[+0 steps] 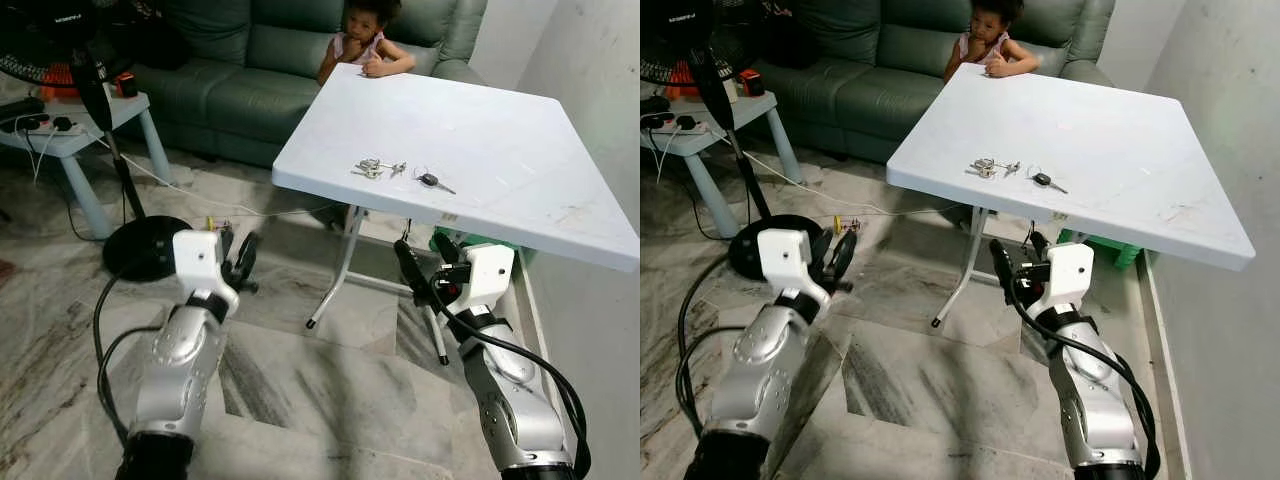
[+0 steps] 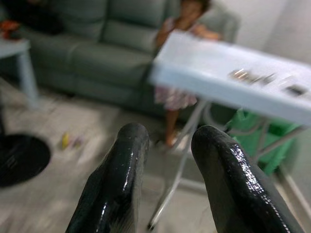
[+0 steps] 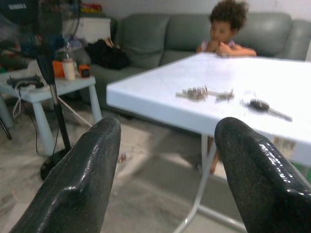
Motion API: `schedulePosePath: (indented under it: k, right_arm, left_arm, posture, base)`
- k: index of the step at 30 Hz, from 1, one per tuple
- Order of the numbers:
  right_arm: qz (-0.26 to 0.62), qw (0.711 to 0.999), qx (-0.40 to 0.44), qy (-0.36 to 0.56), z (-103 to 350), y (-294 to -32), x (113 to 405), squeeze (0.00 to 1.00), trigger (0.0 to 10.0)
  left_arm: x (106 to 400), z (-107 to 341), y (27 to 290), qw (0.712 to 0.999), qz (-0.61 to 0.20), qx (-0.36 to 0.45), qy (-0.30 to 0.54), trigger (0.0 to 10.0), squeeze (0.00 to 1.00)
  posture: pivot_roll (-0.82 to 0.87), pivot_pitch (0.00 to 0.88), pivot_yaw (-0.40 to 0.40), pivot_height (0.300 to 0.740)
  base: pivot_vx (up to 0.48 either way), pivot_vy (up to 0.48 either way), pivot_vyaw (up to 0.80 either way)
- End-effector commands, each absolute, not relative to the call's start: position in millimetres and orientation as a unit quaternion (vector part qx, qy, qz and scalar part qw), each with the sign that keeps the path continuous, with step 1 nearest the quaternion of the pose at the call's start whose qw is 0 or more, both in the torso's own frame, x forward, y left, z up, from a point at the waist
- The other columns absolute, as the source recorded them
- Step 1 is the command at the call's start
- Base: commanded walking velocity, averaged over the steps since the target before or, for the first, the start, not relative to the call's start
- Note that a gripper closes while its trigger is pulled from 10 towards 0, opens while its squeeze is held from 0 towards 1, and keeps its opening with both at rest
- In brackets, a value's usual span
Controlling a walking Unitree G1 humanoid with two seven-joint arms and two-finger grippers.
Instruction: Hang keys on a hook
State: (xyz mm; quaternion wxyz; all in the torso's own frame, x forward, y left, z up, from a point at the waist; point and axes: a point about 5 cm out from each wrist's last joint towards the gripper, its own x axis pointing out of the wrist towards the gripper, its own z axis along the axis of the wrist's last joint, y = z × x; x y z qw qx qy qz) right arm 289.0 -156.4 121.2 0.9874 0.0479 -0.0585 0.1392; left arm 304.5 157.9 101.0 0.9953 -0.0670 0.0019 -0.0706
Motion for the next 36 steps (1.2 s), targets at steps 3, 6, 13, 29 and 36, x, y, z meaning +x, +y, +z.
schedulePosePath:
  k: [3, 6, 13, 29, 36]
  right_arm:
    - [0.13, 0.988, 0.055, -0.059, 118, -161, 286, 0.0, 10.0]
    - [0.134, 0.986, 0.068, -0.07, 122, -157, 288, 0.0, 10.0]
    - [0.13, 0.987, 0.074, -0.062, 120, -154, 290, 0.0, 10.0]
    - [0.13, 0.988, 0.048, -0.07, 123, -154, 292, 0.0, 10.0]
    - [0.148, 0.984, 0.07, -0.074, 123, -147, 289, 1.0, 10.0]
  left_arm:
    - [303, 104, 157, 0.995, -0.072, -0.067, -0.008, 10.0, 0.0]
    - [306, 107, 155, 0.995, -0.076, -0.065, -0.017, 10.0, 0.0]
    - [309, 111, 153, 0.994, -0.078, -0.076, -0.028, 10.0, 0.0]
    - [311, 114, 140, 0.991, -0.105, -0.076, -0.027, 10.0, 0.0]
    - [309, 115, 136, 0.991, -0.108, -0.078, -0.034, 10.0, 0.0]
  posture:
    - [0.1, 0.0, -0.073, 0.74]
    - [0.1, 0.0, -0.073, 0.74]
    - [0.1, 0.0, -0.073, 0.74]
    - [0.09, 0.0, -0.073, 0.74]
    - [0.1, 0.0, -0.077, 0.74]
  base:
    - [0.0, 0.0, 0.0]
    - [0.0, 0.0, 0.0]
    - [0.0, 0.0, 0.0]
    - [0.0, 0.0, 0.0]
    - [0.0, 0.0, 0.0]
